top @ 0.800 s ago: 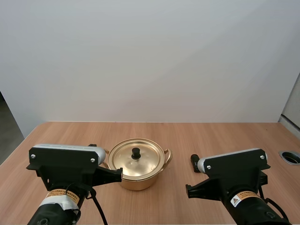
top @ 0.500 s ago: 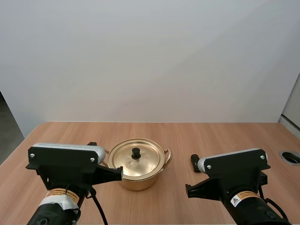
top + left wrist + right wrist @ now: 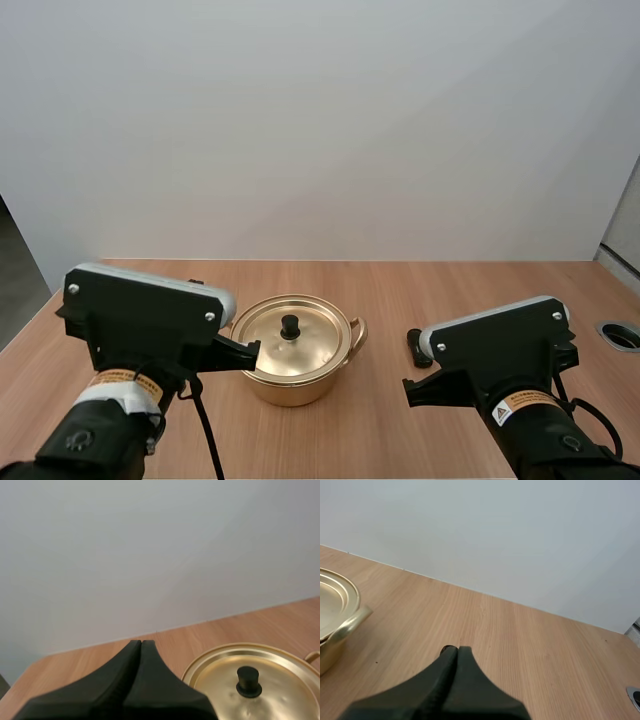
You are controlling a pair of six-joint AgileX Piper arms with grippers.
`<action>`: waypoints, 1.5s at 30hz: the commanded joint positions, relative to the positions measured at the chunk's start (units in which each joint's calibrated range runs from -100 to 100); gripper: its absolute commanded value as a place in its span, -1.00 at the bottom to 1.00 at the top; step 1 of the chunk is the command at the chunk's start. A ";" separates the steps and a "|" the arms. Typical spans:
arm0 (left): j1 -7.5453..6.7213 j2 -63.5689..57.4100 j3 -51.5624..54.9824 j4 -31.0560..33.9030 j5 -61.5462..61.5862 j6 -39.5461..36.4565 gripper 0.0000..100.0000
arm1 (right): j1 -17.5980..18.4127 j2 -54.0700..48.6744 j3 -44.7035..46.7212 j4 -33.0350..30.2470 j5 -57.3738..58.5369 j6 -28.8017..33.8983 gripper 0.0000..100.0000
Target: Open the pot, put the car inside, and close it
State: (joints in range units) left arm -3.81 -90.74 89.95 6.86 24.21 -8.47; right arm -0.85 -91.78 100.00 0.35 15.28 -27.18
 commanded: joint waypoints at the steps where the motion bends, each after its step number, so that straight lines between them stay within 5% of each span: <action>1: -0.01 11.98 -5.61 -1.18 8.48 0.05 -1.00 | -0.64 3.03 -1.97 -0.35 -0.88 0.05 -1.00; 10: -0.01 41.12 -21.37 -9.03 30.85 -3.25 -1.00 | -3.61 18.67 -14.29 -2.43 -0.67 5.85 -1.00; 13: -0.01 46.66 -22.01 -10.36 20.60 -3.04 -1.00 | -3.61 22.69 -17.80 -2.56 0.67 5.62 -1.00; 15: -0.01 48.89 -23.28 -9.42 25.07 -1.95 -1.00 | -3.32 24.47 -19.85 -2.80 6.19 5.37 -1.00; 19: -0.08 50.95 -25.69 -16.13 25.62 16.55 -1.00 | -2.84 29.29 -24.09 -2.80 18.00 3.14 -1.00; 26: -0.20 51.89 -28.41 -45.87 30.49 46.73 -1.00 | -1.80 43.13 -30.39 1.49 19.07 2.19 -1.00; 28: -0.20 53.38 -29.58 -46.83 32.18 47.29 -0.89 | -1.80 47.60 -32.25 1.49 18.34 2.19 -0.92; 31: -0.20 55.60 -30.58 -47.10 35.13 51.45 -0.66 | -1.80 52.57 -34.15 1.62 16.27 2.19 -0.39; 34: -0.20 57.17 -30.71 -48.53 33.86 52.81 -0.44 | -1.80 55.34 -35.38 1.73 13.81 2.19 -0.07; 41: -0.24 59.03 -33.16 -50.15 33.70 54.25 -0.04 | -1.80 57.66 -36.10 1.53 9.84 1.51 -0.06; 45: -0.83 59.31 -35.05 -50.78 35.87 54.44 0.35 | -1.80 59.05 -36.10 1.53 9.22 0.99 -0.06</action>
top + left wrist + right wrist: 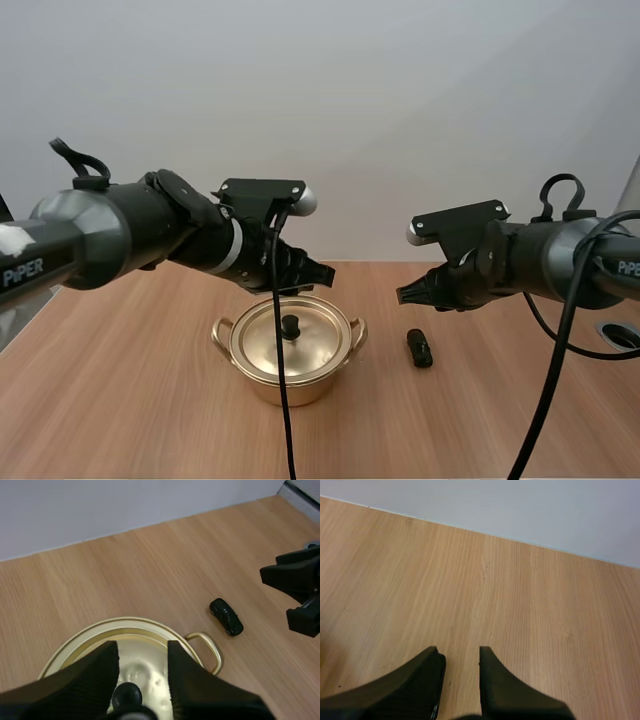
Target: Open the pot, put the car inside, and close it
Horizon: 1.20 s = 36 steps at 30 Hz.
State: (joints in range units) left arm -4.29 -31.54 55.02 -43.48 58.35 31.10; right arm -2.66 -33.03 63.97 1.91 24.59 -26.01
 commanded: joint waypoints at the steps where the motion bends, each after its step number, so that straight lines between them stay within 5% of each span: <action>1: -0.92 0.50 -0.12 -0.44 2.17 14.96 0.48 | 0.01 0.87 -0.06 -0.03 -0.09 -0.43 -0.06; 6: -4.86 6.16 -0.27 3.87 0.85 11.85 1.00 | 0.01 3.37 -0.06 -0.03 -0.09 -0.53 0.03; 12: -5.42 11.95 -1.53 14.85 -2.70 5.16 1.00 | 0.01 4.28 -0.06 -0.03 -0.73 -1.21 0.11; 26: -5.42 12.51 -1.97 21.65 -6.86 -2.69 1.00 | 0.01 4.63 -0.06 -0.03 -0.77 -1.53 0.11; 33: -5.42 14.37 -1.97 24.18 -2.68 -6.37 0.52 | 0.01 4.63 -0.06 -0.03 -0.22 -1.53 0.11; 36: -5.42 14.54 -2.26 24.67 -3.06 -6.78 0.50 | 0.01 4.63 -0.06 -0.03 -0.22 -1.53 0.11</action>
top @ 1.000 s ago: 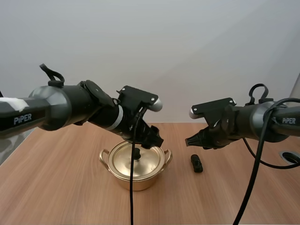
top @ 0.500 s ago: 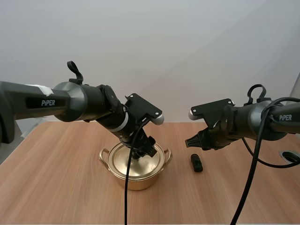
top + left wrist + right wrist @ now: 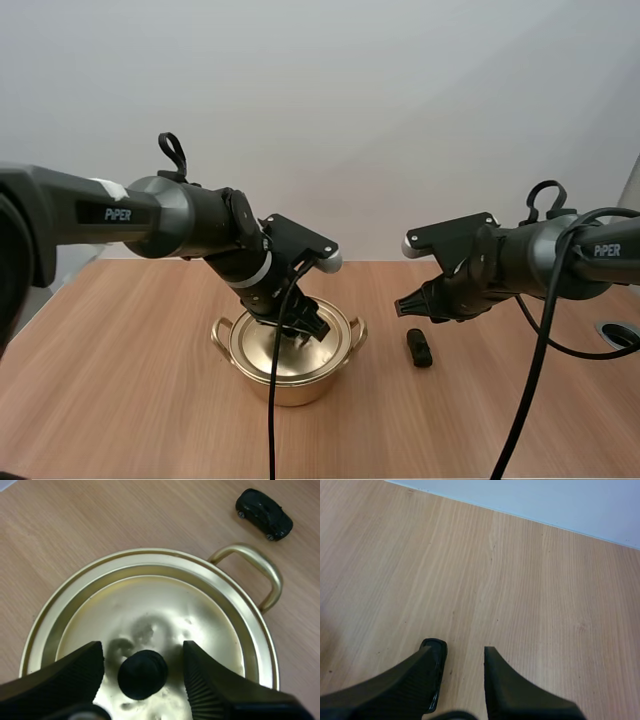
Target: Open the pot, put the car inside, and close it
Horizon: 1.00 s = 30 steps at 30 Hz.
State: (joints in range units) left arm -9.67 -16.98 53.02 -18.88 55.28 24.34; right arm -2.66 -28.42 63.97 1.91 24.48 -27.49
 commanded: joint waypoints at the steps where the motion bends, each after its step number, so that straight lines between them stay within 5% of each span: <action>1: -0.04 -0.02 -0.44 0.07 0.32 -0.02 0.50 | 0.01 0.03 -0.06 -0.03 -0.11 -0.04 0.11; 5: -0.04 -0.02 -0.44 0.07 -0.30 -0.09 0.42 | 0.01 0.03 -0.06 -0.03 1.47 -0.04 0.11; 12: -0.04 -0.02 -0.44 0.76 -1.58 -0.34 -1.00 | 0.01 6.11 -0.44 -0.03 2.94 -0.54 0.11; 17: -0.04 -0.43 -0.44 1.12 -1.78 -0.34 -1.00 | 0.10 13.00 -2.85 1.31 3.32 -1.41 0.22; 22: -0.04 -3.63 -1.90 1.92 -2.74 -0.34 -1.00 | 1.17 15.76 -4.50 10.43 3.97 -9.68 0.32; 30: -0.04 -10.01 -7.63 2.01 2.20 -1.57 -1.00 | 1.34 20.48 -7.85 11.40 7.46 -10.52 0.61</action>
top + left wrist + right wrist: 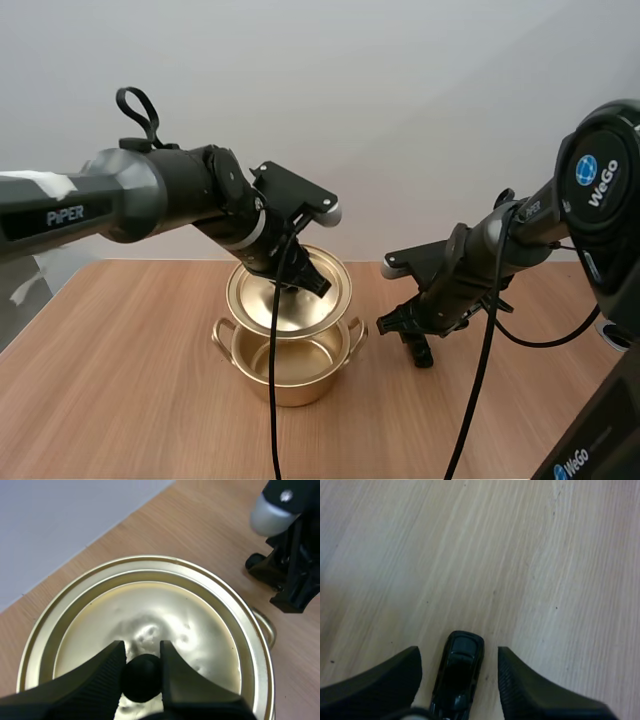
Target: Open the pot, put the car inside, and close it
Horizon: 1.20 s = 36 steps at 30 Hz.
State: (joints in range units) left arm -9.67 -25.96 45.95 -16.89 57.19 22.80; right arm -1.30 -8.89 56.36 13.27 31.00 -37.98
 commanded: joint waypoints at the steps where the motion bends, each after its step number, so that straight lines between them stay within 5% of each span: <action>1: -0.04 -1.73 -1.32 0.02 0.96 -0.03 -1.00 | -0.02 1.62 -0.42 0.03 1.19 -0.03 0.61; 7: -0.04 -6.71 -6.39 0.02 4.49 -1.18 -1.00 | -0.02 5.25 -0.42 0.03 1.40 -0.03 0.49; 9: -0.04 -8.38 -8.24 0.02 4.49 -1.93 -1.00 | -0.02 5.09 -0.42 0.03 1.03 -0.03 0.12; 12: -0.04 -10.73 -10.26 0.02 4.49 -2.45 -1.00 | -0.02 4.54 -0.42 0.14 1.03 -0.03 -0.93; 13: 0.03 -11.40 -10.73 0.02 4.49 -3.02 -1.00 | -0.02 4.04 -0.42 0.14 1.03 -0.03 -1.00; 22: 1.79 -18.72 -11.13 -0.17 4.99 -3.62 -1.00 | 1.40 -9.35 -6.82 1.04 10.22 -0.78 -1.00; 28: 1.79 -21.72 -14.77 -2.83 6.61 -4.44 -1.00 | 8.41 -14.14 -12.80 12.94 22.04 -8.03 -1.00; 36: 2.46 -21.57 -23.98 -6.85 13.51 -5.60 -1.00 | 15.48 -9.16 -13.17 13.06 29.63 -10.87 -1.00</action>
State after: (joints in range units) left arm -7.62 -47.64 23.56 -22.60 69.36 17.17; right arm 12.23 -19.44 43.15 26.25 59.51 -48.07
